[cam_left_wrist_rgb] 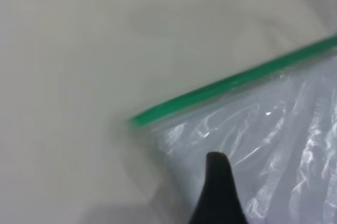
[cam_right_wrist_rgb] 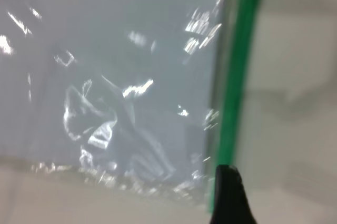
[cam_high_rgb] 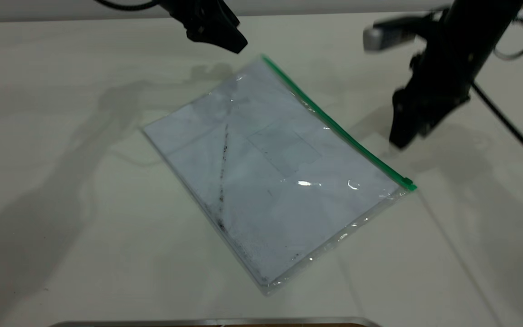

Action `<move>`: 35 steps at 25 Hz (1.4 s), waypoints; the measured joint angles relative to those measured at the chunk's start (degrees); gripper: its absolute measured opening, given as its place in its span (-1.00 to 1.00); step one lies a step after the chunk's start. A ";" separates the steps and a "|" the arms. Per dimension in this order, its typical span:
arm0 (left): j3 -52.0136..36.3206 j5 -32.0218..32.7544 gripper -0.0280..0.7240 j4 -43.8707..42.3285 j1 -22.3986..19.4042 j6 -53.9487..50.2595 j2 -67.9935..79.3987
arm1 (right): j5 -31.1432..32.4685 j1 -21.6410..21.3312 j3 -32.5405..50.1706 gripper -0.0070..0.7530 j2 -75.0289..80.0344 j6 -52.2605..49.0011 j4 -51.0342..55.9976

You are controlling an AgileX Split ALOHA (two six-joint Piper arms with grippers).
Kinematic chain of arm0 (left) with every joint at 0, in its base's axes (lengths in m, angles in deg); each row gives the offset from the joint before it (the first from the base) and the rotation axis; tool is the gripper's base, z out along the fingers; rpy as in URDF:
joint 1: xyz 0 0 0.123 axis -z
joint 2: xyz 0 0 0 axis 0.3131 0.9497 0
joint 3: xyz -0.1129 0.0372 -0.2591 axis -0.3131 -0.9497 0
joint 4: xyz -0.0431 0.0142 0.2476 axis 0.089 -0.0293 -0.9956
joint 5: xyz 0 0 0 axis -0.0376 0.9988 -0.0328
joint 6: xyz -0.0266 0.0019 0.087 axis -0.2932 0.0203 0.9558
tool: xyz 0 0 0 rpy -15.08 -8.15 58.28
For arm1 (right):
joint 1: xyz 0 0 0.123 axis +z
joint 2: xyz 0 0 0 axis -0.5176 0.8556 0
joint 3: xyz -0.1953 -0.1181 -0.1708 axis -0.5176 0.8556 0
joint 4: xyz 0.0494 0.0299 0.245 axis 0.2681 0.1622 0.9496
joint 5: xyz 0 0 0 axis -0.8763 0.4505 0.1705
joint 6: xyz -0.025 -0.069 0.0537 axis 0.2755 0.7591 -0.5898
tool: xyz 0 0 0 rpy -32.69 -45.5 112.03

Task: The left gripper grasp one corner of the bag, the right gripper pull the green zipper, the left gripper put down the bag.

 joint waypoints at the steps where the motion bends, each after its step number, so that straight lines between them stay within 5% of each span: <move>1: 0.00 -1.54 0.82 -0.93 0.00 -1.18 -0.62 | -0.85 0.00 0.00 0.43 -1.42 0.00 -0.07; 10: -0.05 -3.75 0.74 -14.47 0.00 -24.09 -14.40 | -3.93 0.00 0.46 0.43 -22.37 0.00 -0.61; 18: -0.05 3.78 0.67 -34.17 0.00 -47.92 -30.01 | -1.04 0.00 0.52 0.43 -46.42 -1.43 -0.92; 29: 0.00 22.06 0.64 -50.66 0.00 -71.66 -50.11 | 11.91 0.00 0.81 0.43 -72.20 -10.44 -1.14; 35: -0.03 22.53 0.64 -57.95 0.00 -84.75 -57.11 | 21.07 0.00 0.81 0.43 -82.30 -13.59 -1.58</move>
